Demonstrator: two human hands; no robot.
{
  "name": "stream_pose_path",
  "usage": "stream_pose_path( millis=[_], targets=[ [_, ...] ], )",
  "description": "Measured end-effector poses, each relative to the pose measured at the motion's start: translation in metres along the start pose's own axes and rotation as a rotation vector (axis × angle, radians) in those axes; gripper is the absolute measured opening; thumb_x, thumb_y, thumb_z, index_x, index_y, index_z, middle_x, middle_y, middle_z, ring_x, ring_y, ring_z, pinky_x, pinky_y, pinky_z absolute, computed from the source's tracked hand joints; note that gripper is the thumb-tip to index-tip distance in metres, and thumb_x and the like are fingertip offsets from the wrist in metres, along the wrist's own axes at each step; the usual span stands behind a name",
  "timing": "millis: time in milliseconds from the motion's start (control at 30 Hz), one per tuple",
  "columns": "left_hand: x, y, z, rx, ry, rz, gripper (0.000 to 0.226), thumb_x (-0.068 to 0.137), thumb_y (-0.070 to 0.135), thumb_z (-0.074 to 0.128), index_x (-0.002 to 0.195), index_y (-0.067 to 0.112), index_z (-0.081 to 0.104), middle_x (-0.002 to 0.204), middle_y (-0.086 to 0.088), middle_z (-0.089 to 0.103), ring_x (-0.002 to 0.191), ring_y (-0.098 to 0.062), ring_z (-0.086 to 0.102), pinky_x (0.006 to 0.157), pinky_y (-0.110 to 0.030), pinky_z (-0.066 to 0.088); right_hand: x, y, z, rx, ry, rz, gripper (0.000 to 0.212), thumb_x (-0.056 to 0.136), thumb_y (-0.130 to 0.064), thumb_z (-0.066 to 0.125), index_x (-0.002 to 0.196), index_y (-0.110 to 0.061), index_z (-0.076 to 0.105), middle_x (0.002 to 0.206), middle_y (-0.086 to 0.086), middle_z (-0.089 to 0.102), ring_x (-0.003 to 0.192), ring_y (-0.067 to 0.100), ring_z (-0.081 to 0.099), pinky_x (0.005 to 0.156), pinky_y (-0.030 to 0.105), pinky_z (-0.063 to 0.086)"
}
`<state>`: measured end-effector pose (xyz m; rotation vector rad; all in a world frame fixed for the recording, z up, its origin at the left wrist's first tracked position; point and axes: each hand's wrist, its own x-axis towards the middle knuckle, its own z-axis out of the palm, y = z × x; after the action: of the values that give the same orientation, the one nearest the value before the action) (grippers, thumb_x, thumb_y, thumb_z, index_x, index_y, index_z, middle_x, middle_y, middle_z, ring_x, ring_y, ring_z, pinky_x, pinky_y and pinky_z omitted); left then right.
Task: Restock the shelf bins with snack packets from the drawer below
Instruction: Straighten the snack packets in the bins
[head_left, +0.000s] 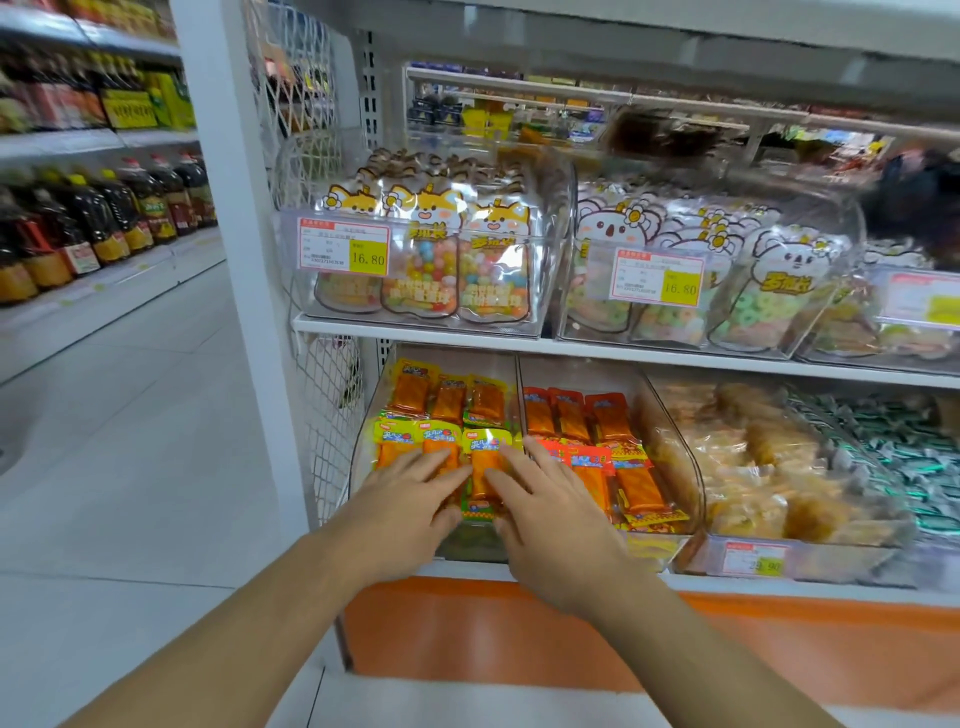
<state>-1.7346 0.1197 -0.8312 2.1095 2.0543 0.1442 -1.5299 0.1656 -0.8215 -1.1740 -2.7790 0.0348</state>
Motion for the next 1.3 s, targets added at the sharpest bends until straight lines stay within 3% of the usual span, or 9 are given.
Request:
stream_pose_path(
  millis=[100, 200, 300, 433, 667, 767, 967, 1167, 1300],
  targets=[
    [-0.007, -0.001, 0.008, -0.03, -0.086, -0.003, 0.063, 0.105, 0.059, 0.037, 0.161, 0.048, 0.01, 0.171, 0.016, -0.009, 0.16, -0.019, -0.01, 0.128, -0.047, 0.005, -0.007, -0.007, 0.002, -0.1, -0.064, -0.008, 0.055, 0.109, -0.043, 0.036, 0.161, -0.026, 0.031, 0.175, -0.004, 0.001, 0.159, 0.03, -0.02, 0.129, 0.053, -0.004],
    [-0.01, -0.002, 0.007, -0.088, -0.07, -0.002, 0.066, 0.104, 0.059, 0.043, 0.162, 0.047, 0.014, 0.172, 0.017, -0.005, 0.159, -0.016, -0.009, 0.128, -0.044, 0.005, -0.009, -0.008, 0.003, -0.1, -0.066, 0.0, 0.055, 0.109, -0.044, 0.036, 0.161, -0.026, 0.031, 0.175, -0.004, 0.002, 0.158, 0.028, -0.023, 0.129, 0.054, -0.004],
    [-0.01, -0.002, 0.007, -0.087, -0.058, 0.003, 0.072, 0.102, 0.061, 0.046, 0.162, 0.047, 0.009, 0.172, 0.017, -0.004, 0.159, -0.015, -0.01, 0.13, -0.044, 0.005, -0.013, -0.005, -0.002, 0.065, -0.012, 0.016, 0.058, 0.108, -0.039, 0.043, 0.163, -0.027, 0.028, 0.174, -0.005, 0.008, 0.161, 0.023, -0.012, 0.13, 0.046, 0.002],
    [-0.01, 0.006, 0.005, -0.087, -0.024, 0.003, 0.073, 0.102, 0.058, 0.047, 0.161, 0.049, 0.005, 0.171, 0.019, -0.007, 0.158, -0.013, -0.012, 0.129, -0.044, 0.005, -0.023, 0.017, -0.015, 0.18, 0.107, 0.171, 0.062, 0.104, -0.027, 0.051, 0.16, -0.023, 0.027, 0.169, 0.001, 0.018, 0.158, 0.022, 0.009, 0.126, 0.038, 0.025],
    [-0.001, 0.075, -0.002, 0.015, 0.227, 0.247, 0.058, 0.107, 0.046, 0.04, 0.162, 0.038, 0.022, 0.171, 0.013, 0.006, 0.159, -0.013, -0.003, 0.126, -0.035, 0.002, -0.049, 0.079, 0.007, 0.048, -0.179, 0.524, 0.063, 0.108, -0.042, 0.032, 0.165, -0.02, 0.016, 0.171, 0.016, 0.013, 0.157, 0.042, 0.006, 0.128, 0.05, 0.014],
    [0.01, 0.099, 0.016, 0.071, 0.185, 0.306, 0.058, 0.106, 0.046, 0.038, 0.161, 0.033, 0.027, 0.172, 0.007, 0.01, 0.159, -0.016, 0.0, 0.129, -0.038, 0.004, -0.053, 0.081, 0.01, 0.027, -0.192, 0.506, 0.063, 0.11, -0.049, 0.027, 0.166, -0.021, 0.016, 0.17, 0.017, 0.018, 0.156, 0.04, 0.013, 0.127, 0.048, 0.015],
    [0.027, 0.133, 0.033, 0.203, 0.062, 0.294, 0.062, 0.108, 0.045, 0.038, 0.162, 0.017, 0.024, 0.172, -0.008, 0.013, 0.159, -0.025, 0.005, 0.128, -0.042, -0.001, -0.061, 0.09, 0.002, -0.02, -0.177, 0.45, 0.052, 0.107, -0.048, 0.033, 0.154, -0.026, 0.043, 0.156, 0.008, 0.043, 0.143, 0.031, 0.034, 0.118, 0.044, 0.036],
    [0.035, 0.145, 0.035, 0.138, -0.015, 0.217, 0.058, 0.106, 0.048, 0.041, 0.155, 0.017, 0.034, 0.167, -0.006, 0.029, 0.155, -0.024, 0.023, 0.123, -0.041, 0.029, -0.064, 0.094, -0.002, -0.04, -0.229, 0.397, 0.058, 0.108, -0.048, 0.032, 0.16, -0.021, 0.032, 0.164, 0.011, 0.03, 0.149, 0.032, 0.027, 0.121, 0.046, 0.033],
    [0.034, 0.146, 0.035, 0.134, -0.021, 0.22, 0.056, 0.107, 0.044, 0.042, 0.155, 0.017, 0.033, 0.166, -0.005, 0.029, 0.156, -0.023, 0.022, 0.123, -0.04, 0.029, -0.065, 0.1, -0.003, -0.038, -0.248, 0.364, 0.06, 0.108, -0.049, 0.033, 0.161, -0.021, 0.03, 0.168, 0.014, 0.025, 0.152, 0.034, 0.023, 0.123, 0.047, 0.03]
  ],
)
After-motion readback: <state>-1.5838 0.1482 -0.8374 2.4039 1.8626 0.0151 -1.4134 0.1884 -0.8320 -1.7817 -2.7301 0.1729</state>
